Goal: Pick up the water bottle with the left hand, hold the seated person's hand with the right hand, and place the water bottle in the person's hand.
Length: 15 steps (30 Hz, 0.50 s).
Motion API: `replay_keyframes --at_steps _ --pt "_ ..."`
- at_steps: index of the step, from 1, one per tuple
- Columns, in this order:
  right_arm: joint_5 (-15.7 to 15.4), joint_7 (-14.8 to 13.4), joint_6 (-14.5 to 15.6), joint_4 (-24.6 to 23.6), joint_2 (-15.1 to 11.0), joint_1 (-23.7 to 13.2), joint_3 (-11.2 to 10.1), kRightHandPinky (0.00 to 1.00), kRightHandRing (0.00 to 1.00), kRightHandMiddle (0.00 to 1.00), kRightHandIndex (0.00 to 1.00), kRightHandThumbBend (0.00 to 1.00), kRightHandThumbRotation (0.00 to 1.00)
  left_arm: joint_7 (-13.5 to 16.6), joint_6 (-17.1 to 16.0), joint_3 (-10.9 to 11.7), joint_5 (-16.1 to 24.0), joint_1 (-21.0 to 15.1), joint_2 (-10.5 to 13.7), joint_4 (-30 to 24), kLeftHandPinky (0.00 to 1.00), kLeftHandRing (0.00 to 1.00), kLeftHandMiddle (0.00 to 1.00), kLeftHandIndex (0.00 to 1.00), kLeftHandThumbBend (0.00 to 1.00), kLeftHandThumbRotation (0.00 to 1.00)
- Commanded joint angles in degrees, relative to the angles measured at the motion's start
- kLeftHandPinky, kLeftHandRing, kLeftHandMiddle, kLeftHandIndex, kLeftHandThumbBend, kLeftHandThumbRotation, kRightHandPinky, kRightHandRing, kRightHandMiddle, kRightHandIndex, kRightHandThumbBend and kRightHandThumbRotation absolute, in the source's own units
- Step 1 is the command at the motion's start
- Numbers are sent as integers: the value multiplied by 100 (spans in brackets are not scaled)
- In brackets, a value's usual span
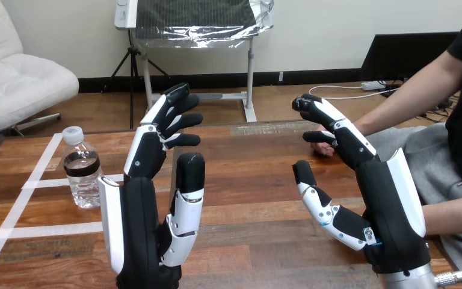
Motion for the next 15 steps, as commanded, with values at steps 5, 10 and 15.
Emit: replay_keyframes --at_steps 5,10,15 --pt "17 -3 -16 -32 64 -295 -52 74 86 90 84 18 0 10 41 -72 7 676 -285 -273 59 71 77 81 37 93" --pt "40 9 5 -49 67 -291 -47 73 86 90 84 18 0 9 27 -80 0 668 -275 -268 59 71 77 81 37 93" --pt "50 25 50 -62 73 -296 -36 73 86 90 84 18 0 8 42 -71 -21 651 -275 -263 59 71 77 80 37 92"
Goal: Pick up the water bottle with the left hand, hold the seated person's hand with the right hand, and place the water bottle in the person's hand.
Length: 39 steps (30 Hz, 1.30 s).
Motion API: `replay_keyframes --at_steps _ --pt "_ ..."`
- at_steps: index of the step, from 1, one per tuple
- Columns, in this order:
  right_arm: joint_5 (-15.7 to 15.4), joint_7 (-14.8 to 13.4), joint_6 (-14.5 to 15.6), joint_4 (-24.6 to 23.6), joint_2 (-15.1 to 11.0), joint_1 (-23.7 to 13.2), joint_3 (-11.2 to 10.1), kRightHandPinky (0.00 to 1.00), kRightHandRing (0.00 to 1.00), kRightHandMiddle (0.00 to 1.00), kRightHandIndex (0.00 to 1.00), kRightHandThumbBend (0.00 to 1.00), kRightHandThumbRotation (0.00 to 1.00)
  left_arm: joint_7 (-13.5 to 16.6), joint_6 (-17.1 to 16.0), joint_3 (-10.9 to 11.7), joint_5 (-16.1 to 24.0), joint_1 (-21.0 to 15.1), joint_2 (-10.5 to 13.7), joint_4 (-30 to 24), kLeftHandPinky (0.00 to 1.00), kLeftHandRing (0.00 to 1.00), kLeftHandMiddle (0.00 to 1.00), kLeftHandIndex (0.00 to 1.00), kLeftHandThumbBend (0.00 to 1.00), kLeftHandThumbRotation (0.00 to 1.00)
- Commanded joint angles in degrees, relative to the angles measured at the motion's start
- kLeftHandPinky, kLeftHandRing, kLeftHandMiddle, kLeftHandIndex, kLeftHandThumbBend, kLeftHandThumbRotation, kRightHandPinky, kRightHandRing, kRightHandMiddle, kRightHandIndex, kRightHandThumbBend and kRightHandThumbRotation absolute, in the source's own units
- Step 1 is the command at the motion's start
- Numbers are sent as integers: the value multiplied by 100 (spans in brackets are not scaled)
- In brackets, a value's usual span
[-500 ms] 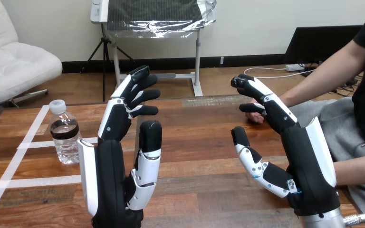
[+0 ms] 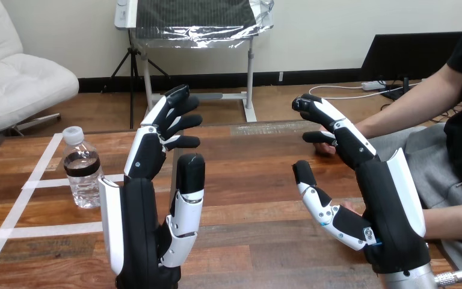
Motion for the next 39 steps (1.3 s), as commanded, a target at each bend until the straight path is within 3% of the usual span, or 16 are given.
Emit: replay_keyframes --at_steps 1,12,18,23,30,39 --pt "55 24 37 -63 72 -294 -36 73 86 90 84 19 0 14 29 -66 -6 626 -314 -262 59 70 77 80 37 92" --pt "17 -4 24 -48 80 -315 -46 73 86 90 84 19 0 59 48 -3 -74 554 -296 -291 58 70 76 79 38 91" --pt "64 4 -5 -1 83 -342 -40 74 86 90 83 19 0 32 -20 177 -193 466 -131 -309 61 71 77 80 38 88" --pt "50 3 18 -9 82 -324 -46 75 87 90 83 20 0 -26 -7 448 -357 433 46 -410 65 74 79 82 39 78" --pt "9 -1 72 -58 84 -290 -52 77 88 91 84 19 0 30 20 873 -359 384 94 -534 68 75 80 83 49 60" --pt "24 -17 14 6 107 -312 -31 76 87 91 84 19 0 263 71 1551 -49 151 179 -549 69 76 80 83 61 47"
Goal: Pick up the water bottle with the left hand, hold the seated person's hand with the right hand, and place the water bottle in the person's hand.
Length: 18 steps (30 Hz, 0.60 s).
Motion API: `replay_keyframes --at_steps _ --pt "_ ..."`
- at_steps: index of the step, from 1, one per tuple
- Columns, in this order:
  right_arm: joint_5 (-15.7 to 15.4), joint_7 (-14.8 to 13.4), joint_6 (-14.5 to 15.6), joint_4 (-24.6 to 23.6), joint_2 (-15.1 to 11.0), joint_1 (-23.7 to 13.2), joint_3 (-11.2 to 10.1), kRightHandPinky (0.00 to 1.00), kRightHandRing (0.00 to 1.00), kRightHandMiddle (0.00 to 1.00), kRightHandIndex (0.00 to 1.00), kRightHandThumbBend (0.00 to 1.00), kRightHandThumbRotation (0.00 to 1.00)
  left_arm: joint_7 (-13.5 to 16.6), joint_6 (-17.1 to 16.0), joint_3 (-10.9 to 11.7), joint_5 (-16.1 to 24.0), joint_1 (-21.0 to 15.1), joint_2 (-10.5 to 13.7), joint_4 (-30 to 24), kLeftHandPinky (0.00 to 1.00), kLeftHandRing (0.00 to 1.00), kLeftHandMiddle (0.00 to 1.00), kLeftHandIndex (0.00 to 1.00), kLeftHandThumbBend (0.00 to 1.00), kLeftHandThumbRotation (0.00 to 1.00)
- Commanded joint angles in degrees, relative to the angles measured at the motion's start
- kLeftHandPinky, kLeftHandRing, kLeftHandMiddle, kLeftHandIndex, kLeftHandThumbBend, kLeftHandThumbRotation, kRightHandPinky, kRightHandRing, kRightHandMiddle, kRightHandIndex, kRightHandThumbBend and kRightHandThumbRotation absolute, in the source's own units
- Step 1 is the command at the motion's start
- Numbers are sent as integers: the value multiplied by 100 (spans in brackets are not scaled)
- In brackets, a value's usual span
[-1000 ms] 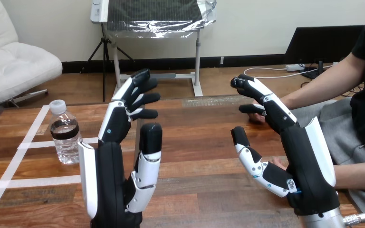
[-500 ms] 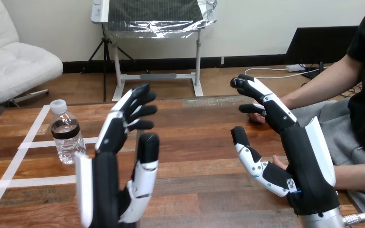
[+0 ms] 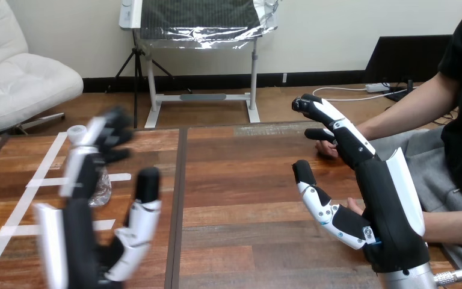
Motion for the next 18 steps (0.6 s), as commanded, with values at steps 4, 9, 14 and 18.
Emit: replay_keyframes --at_steps 4,9,14,18 --pt "42 -21 -79 53 101 -328 -13 75 87 91 84 18 0 292 90 723 438 -498 -131 -268 72 77 81 84 64 45" --pt "50 -2 -76 62 100 -331 8 75 86 91 84 17 0 296 282 975 517 -620 -28 -189 79 83 86 87 67 40" --pt "50 11 -56 54 98 -331 19 74 86 91 84 16 0 207 507 1176 480 -728 34 -109 86 89 90 89 72 39" --pt "14 -11 -50 68 110 -341 19 73 86 91 84 16 0 165 740 1362 554 -883 166 30 91 93 93 91 75 38"
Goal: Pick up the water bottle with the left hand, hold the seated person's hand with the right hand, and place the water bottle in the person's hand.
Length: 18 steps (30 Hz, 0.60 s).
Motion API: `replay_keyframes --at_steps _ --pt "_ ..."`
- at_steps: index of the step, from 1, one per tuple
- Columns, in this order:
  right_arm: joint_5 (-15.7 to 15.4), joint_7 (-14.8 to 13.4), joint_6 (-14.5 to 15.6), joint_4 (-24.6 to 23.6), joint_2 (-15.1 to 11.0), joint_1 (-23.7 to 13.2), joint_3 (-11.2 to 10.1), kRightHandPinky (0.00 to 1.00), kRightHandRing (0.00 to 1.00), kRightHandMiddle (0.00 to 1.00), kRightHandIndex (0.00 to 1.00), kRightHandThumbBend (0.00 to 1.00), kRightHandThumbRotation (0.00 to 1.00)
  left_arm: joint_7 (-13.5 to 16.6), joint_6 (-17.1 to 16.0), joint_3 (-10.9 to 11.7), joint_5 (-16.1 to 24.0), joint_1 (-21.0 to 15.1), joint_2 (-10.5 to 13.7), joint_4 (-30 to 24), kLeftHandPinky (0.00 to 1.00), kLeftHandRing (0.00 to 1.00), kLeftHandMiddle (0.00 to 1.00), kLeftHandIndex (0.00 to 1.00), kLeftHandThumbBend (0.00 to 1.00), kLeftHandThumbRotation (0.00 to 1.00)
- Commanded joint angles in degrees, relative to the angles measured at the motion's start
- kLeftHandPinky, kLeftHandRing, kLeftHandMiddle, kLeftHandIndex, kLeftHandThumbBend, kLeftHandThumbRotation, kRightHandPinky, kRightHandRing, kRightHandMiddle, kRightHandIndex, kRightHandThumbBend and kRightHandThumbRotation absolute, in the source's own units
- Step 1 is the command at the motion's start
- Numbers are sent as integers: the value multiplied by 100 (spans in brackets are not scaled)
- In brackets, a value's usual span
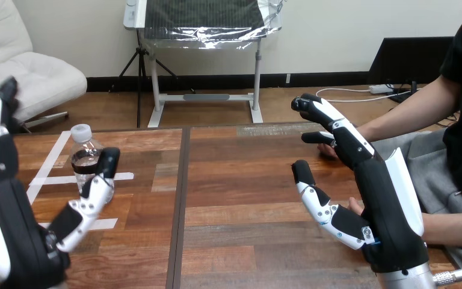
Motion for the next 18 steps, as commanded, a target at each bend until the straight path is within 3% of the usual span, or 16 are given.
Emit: replay_keyframes --at_steps 1,6,9,18 --pt "0 -18 -47 64 103 -339 2 73 86 91 84 16 0 -71 282 286 198 -513 166 67 92 93 93 92 75 39" --pt "-20 -32 -32 61 111 -339 -5 74 86 91 84 16 0 -25 596 470 410 -761 338 292 94 95 94 93 77 41" --pt "-34 -49 -27 62 125 -331 -8 76 87 92 84 16 0 -233 1053 641 265 -1213 593 791 97 98 97 97 80 44" --pt "-9 -43 -49 67 129 -333 17 75 87 91 85 16 0 -560 1418 721 -64 -1777 863 1497 98 100 100 100 83 47"
